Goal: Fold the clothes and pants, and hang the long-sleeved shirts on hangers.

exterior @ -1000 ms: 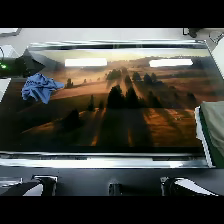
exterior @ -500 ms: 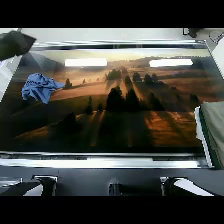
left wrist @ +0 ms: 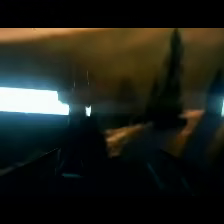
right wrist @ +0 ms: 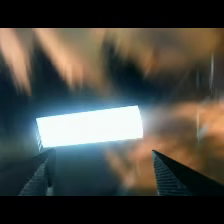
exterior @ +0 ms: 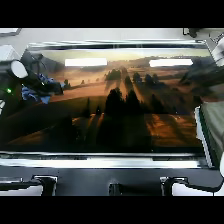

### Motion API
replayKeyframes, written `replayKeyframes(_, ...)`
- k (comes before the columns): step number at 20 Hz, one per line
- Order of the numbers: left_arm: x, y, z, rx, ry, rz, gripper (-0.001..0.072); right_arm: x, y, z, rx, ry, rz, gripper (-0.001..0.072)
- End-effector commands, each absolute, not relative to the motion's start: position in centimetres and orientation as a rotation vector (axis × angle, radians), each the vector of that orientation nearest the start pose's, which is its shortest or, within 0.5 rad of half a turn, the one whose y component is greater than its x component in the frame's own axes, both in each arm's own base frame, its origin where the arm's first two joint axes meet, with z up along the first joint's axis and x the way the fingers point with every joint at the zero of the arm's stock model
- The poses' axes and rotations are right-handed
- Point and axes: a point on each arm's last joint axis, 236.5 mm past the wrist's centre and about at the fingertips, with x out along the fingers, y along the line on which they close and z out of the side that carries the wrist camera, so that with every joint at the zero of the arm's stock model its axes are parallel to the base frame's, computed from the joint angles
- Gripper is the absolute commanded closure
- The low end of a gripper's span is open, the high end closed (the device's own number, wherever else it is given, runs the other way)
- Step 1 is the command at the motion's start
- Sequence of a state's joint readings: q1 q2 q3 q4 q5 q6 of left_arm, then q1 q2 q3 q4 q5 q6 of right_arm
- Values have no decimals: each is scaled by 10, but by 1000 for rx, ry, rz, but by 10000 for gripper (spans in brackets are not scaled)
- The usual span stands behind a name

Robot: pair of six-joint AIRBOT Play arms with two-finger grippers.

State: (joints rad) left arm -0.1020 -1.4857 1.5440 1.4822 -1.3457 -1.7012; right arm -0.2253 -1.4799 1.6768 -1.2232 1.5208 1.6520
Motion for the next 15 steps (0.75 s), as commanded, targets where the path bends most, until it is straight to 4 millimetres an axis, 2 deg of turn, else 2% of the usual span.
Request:
replayKeyframes(1, 408, -73, 19, -126, 1357, -62, 0, 396, 20, 48, 349, 1484, 50, 11)
replayKeyframes(4, 409, -72, 19, -130, 1352, -60, -2, 389, 16, 47, 328, 1515, 43, 13)
replayKeyframes(15, 409, -73, 16, -129, 1360, -59, -1, 389, 17, 47, 331, 1513, 47, 13)
